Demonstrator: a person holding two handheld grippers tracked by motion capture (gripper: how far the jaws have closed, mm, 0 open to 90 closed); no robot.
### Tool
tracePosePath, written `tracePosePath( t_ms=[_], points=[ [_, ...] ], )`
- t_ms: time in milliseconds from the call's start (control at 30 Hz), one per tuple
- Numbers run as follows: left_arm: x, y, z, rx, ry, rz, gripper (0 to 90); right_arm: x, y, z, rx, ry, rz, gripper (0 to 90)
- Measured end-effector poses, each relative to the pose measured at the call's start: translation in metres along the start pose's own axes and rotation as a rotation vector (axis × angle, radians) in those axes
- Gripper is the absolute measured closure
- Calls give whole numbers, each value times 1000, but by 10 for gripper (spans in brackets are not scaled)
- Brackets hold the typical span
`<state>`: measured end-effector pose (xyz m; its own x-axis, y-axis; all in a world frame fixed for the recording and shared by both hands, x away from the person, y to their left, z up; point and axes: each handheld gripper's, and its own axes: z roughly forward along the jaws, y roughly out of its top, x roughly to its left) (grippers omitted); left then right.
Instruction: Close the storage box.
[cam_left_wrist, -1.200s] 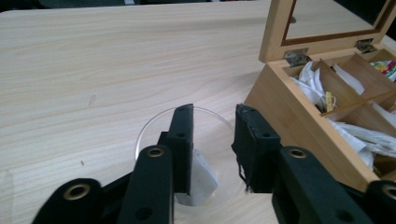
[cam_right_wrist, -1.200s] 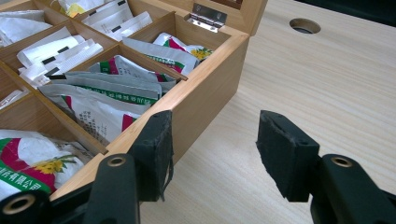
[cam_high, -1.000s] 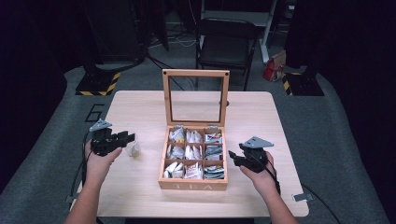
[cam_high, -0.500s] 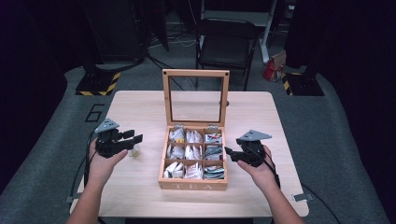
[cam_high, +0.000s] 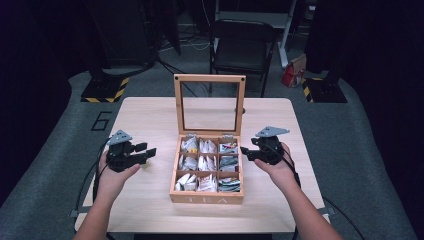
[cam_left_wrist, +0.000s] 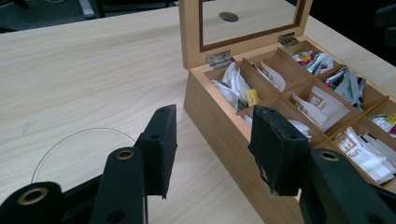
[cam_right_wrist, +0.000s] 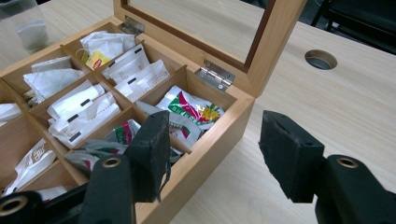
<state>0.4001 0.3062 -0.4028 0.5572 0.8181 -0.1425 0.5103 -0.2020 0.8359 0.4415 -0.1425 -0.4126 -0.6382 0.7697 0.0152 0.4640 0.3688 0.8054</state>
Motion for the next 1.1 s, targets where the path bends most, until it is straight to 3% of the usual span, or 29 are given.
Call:
tracePosePath(
  t_ms=[500,1100],
  points=[
    [-1,-1,-1,1,0,5,500,-18,35,6,-18,-11,46,430],
    [-2,0,-3,-12,1,4,500,-24,57,22,-7,-20,31,430]
  ],
)
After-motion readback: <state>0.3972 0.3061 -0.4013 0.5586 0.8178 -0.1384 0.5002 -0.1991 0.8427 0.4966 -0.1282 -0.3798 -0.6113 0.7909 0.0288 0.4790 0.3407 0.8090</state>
